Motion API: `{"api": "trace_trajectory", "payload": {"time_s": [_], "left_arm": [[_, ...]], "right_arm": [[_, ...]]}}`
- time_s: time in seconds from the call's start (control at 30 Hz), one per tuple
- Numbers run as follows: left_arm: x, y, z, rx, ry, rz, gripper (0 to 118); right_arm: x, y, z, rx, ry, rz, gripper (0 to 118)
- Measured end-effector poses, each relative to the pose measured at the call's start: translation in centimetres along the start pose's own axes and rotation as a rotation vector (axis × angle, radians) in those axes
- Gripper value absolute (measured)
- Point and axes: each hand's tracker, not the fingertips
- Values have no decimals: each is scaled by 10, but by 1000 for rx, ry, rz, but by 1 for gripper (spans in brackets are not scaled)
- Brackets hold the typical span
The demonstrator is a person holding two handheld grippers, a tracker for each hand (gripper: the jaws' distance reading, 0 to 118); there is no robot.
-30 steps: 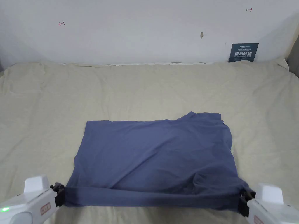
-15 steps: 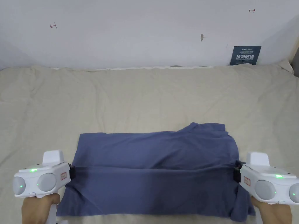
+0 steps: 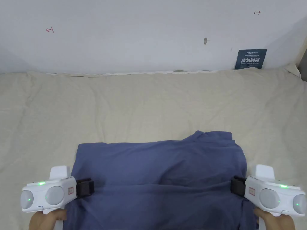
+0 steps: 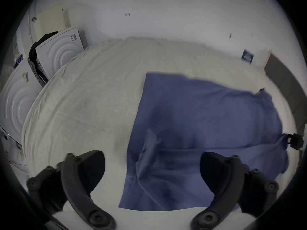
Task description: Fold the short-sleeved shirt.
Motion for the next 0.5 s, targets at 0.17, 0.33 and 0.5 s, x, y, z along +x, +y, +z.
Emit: {"api": "trace_trajectory", "payload": {"time_s": [0.17, 0.33, 0.5], "left_arm": [[11, 12, 91, 251, -96, 36, 113], [29, 0, 172, 487, -92, -47, 113], [40, -29, 212, 624, -52, -105, 91]], "right_arm": [[-10, 14, 97, 228, 28, 29, 99], [-14, 6, 188, 449, 36, 75, 100], [-17, -18, 238, 575, 19, 116, 89]]}}
